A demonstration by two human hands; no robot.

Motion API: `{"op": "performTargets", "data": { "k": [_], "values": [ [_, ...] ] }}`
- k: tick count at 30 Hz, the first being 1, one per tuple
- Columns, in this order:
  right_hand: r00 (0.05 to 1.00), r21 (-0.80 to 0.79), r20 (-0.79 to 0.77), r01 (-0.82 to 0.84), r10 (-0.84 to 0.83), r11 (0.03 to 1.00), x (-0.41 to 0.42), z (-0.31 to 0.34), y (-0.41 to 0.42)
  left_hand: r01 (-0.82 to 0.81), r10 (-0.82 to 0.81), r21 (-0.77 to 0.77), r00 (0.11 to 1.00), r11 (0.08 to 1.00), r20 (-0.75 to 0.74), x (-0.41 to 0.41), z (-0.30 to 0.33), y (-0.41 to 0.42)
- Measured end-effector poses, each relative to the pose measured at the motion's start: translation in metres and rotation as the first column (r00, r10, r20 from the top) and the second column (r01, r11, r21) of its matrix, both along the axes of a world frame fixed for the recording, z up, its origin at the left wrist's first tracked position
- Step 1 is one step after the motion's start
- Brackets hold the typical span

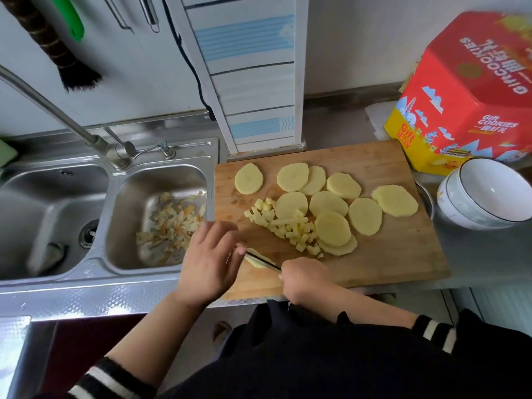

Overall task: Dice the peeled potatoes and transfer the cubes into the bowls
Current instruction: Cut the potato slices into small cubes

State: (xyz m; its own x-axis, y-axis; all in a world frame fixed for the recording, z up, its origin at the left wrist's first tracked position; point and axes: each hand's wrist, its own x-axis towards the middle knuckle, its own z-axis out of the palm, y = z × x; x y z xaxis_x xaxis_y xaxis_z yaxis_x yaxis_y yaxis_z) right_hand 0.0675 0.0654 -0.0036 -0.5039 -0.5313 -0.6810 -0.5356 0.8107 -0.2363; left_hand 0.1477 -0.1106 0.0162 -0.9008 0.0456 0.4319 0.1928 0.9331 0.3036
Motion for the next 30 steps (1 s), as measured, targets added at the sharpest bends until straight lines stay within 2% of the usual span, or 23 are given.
{"op": "performTargets", "data": {
  "k": [1,2,4,5,7,10,14,30],
  "values": [
    [1.000,-0.006,-0.002,0.001,-0.001,1.000,0.001,0.000,0.000,0.011,-0.005,-0.043,0.993,0.999,0.119,-0.014,0.013,0.001],
    [1.000,-0.016,-0.008,-0.002,0.002,1.000,0.002,0.000,0.000,0.046,-0.018,-0.086,0.953,0.995,0.302,-0.028,0.021,0.003],
    [1.000,-0.045,-0.024,-0.010,0.009,0.999,0.003,0.002,0.003,0.134,-0.005,-0.148,0.756,0.980,0.655,-0.053,0.028,0.009],
    [1.000,-0.059,-0.029,-0.011,0.010,0.998,0.004,0.003,0.004,0.169,-0.002,-0.143,0.652,0.975,0.758,-0.061,0.027,0.013],
    [0.999,-0.082,-0.035,-0.013,0.011,0.997,0.004,0.005,0.006,0.201,0.000,-0.112,0.485,0.973,0.874,-0.073,0.025,0.019],
    [0.999,-0.104,-0.042,-0.009,0.004,0.995,0.005,0.006,0.009,0.188,-0.008,-0.064,0.359,0.980,0.933,-0.084,0.029,0.026],
    [0.999,-0.134,-0.039,0.004,-0.009,0.991,0.004,0.007,0.012,0.162,-0.008,-0.036,0.265,0.986,0.964,-0.090,0.034,0.023],
    [0.998,-0.179,-0.062,-0.026,0.015,0.983,-0.002,0.030,0.014,0.194,0.011,-0.043,0.162,0.980,0.987,-0.095,0.039,0.025]
  ]
}}
